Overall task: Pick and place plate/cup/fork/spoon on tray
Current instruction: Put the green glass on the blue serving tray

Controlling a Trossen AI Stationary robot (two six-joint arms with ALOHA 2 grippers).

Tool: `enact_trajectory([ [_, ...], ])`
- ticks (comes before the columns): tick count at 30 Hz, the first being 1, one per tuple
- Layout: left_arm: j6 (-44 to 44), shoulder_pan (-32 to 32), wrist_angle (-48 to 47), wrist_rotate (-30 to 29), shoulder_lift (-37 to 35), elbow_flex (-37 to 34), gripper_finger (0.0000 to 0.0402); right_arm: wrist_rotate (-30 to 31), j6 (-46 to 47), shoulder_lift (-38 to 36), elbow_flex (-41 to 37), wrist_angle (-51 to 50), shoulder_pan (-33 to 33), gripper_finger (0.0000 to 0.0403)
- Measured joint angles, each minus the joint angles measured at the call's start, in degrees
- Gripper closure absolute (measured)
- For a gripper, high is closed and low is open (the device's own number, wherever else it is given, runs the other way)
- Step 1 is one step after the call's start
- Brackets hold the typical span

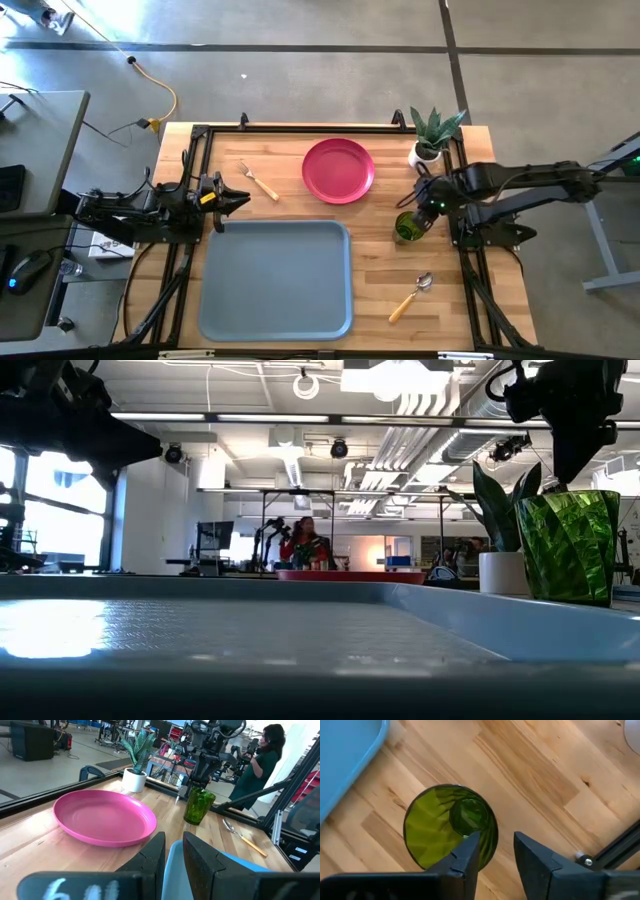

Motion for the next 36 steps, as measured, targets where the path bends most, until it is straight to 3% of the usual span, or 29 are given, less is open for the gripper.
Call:
enact_trajectory([
  [8,0.02,0.00,0.00,-0.02,0.00,-0.02,0.0344,-1.15,-2.64,2.31,-0.02,0.02,0.00,0.0225],
  [28,0.02,0.00,0.00,-0.07,0.00,-0.02,0.0344,-0.41,-2.54,13.48,-2.03,1.69,0.00,0.0222],
  [32,0.04,0.00,-0.02,-0.06,0.00,-0.02,0.0344,-0.50,-1.39,15.35,-2.03,1.79,0.00,0.0237],
  [36,0.04,0.00,-0.02,-0.07,0.00,-0.02,0.0344,-1.20,-1.11,16.24,-2.03,1.80,0.00,0.0287],
])
